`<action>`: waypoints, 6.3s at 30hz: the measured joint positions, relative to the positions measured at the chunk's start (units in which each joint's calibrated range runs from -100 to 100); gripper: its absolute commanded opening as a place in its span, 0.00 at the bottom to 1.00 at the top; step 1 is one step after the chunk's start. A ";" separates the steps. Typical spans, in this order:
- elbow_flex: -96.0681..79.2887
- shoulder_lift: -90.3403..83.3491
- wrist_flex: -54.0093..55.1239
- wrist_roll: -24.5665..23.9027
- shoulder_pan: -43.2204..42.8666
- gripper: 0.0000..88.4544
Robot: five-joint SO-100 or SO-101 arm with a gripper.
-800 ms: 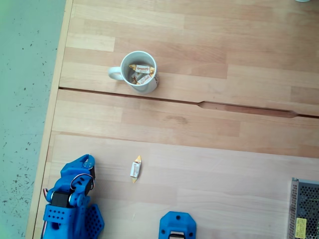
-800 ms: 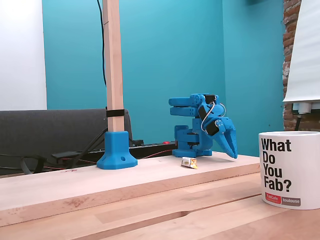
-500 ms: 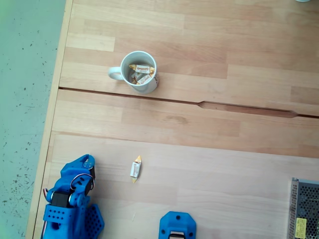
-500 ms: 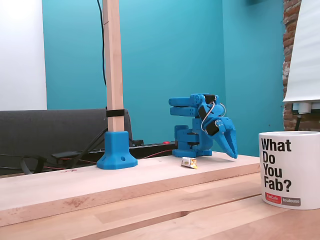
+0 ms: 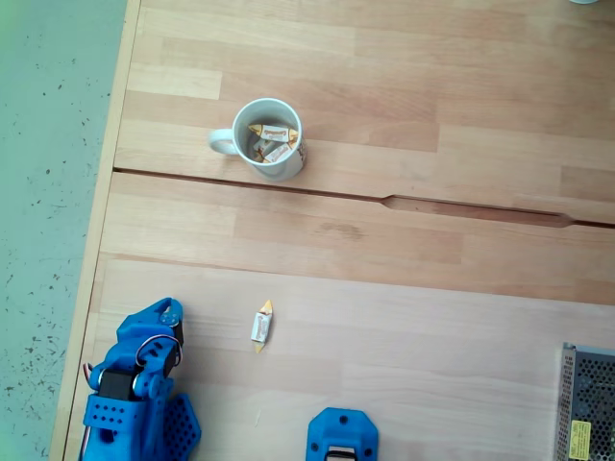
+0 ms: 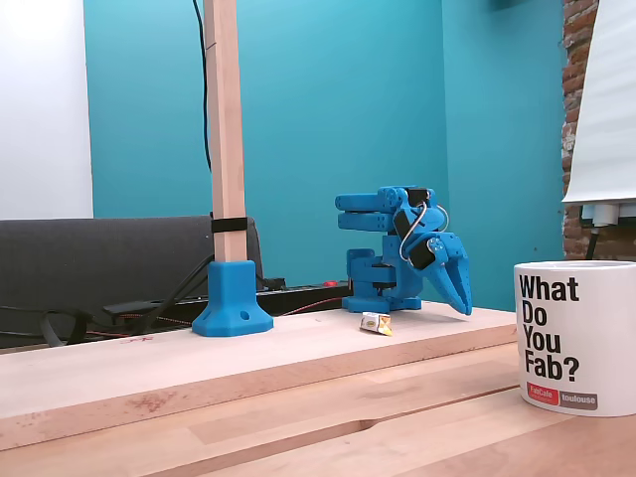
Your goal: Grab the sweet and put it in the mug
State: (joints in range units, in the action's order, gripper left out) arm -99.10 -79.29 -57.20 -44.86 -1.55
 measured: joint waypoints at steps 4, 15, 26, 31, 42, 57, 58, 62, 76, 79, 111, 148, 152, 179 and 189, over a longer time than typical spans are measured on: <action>0.00 0.00 0.00 0.00 0.00 0.01; 0.00 0.00 0.00 0.00 0.00 0.01; 0.00 0.00 0.00 -0.05 -0.15 0.01; 0.00 0.00 0.00 -0.44 -0.07 0.01; 3.32 0.00 0.00 -0.20 0.30 0.00; 22.50 0.09 -9.68 -0.15 1.18 0.02; 24.11 0.09 -11.96 -0.15 1.18 0.02; 31.64 0.00 -21.32 -0.15 1.18 0.02; 35.14 0.00 -31.49 1.76 16.47 0.02; 35.23 0.27 -31.24 4.05 19.94 0.02; 51.37 22.43 -33.20 6.84 25.11 0.02; 55.49 51.77 -22.86 4.40 38.40 0.02; 55.58 53.22 -21.16 5.86 38.04 0.02; 56.30 56.40 -20.42 16.65 42.10 0.02; 59.79 69.30 -20.42 16.90 42.10 0.02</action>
State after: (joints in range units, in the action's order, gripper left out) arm -39.31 -9.99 -77.62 -27.96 40.55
